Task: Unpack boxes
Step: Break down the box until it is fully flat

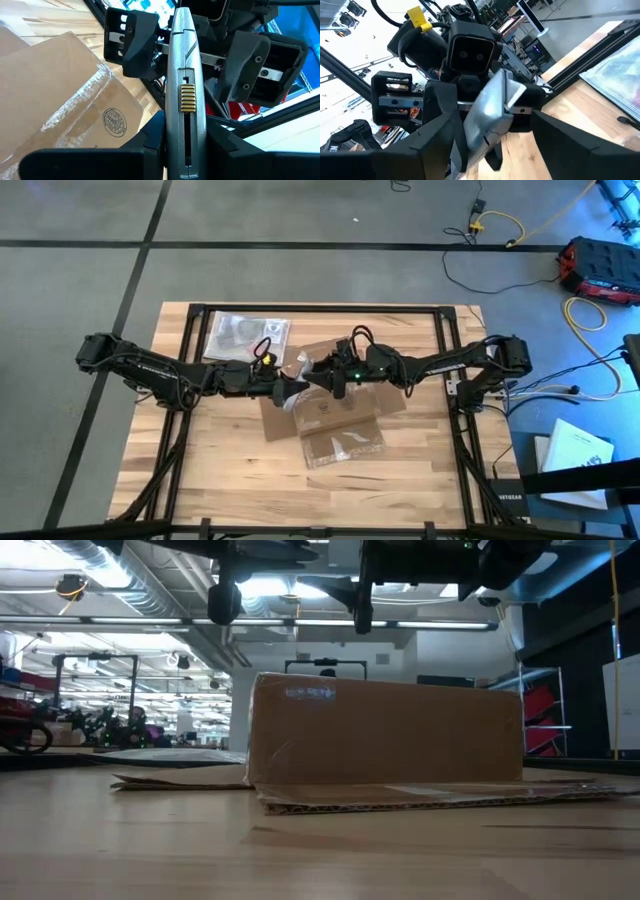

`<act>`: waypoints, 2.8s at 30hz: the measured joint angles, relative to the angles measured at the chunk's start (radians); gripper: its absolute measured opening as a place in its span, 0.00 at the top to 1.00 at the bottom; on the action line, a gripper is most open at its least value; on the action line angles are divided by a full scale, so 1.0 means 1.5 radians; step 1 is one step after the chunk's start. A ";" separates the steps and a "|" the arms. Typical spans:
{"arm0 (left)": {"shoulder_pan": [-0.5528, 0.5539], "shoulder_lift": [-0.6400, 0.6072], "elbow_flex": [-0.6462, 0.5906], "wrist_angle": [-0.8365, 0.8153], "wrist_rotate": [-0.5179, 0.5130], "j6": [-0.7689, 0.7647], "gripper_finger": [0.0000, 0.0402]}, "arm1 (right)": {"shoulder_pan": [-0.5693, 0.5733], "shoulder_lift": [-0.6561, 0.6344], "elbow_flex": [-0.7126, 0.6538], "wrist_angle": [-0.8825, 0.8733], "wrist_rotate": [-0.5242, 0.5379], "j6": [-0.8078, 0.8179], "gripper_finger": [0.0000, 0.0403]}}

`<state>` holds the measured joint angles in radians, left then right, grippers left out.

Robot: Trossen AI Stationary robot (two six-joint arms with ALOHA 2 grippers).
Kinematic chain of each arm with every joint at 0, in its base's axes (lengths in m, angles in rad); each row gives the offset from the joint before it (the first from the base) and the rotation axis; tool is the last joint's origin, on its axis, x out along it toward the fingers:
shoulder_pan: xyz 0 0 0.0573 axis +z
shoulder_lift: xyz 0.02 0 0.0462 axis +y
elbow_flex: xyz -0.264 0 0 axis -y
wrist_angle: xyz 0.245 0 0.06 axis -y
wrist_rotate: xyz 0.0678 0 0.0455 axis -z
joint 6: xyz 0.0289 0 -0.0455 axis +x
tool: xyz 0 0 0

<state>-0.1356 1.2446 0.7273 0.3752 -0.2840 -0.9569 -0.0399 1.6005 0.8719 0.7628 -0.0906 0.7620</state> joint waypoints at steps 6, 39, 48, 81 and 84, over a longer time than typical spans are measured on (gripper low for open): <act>0.000 0.000 0.000 0.000 0.000 0.002 0.85 | 0.000 0.004 0.001 -0.002 0.000 -0.001 0.52; 0.016 0.081 0.000 0.135 -0.003 0.018 0.85 | 0.000 0.004 0.001 0.013 -0.020 0.034 0.74; 0.015 0.079 0.000 0.135 0.000 0.057 0.85 | 0.000 0.004 0.001 0.028 -0.027 0.036 0.84; -0.037 0.080 0.000 0.004 0.028 0.080 0.40 | -0.138 -0.182 0.001 -0.277 -0.004 -0.188 0.85; -0.043 0.080 0.000 0.002 0.028 0.090 0.41 | -0.153 -0.213 0.001 -0.368 0.043 -0.253 0.85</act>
<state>-0.1994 1.3651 0.7277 0.3784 -0.2420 -0.8219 -0.2694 1.2807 0.8734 0.2109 -0.0266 0.3819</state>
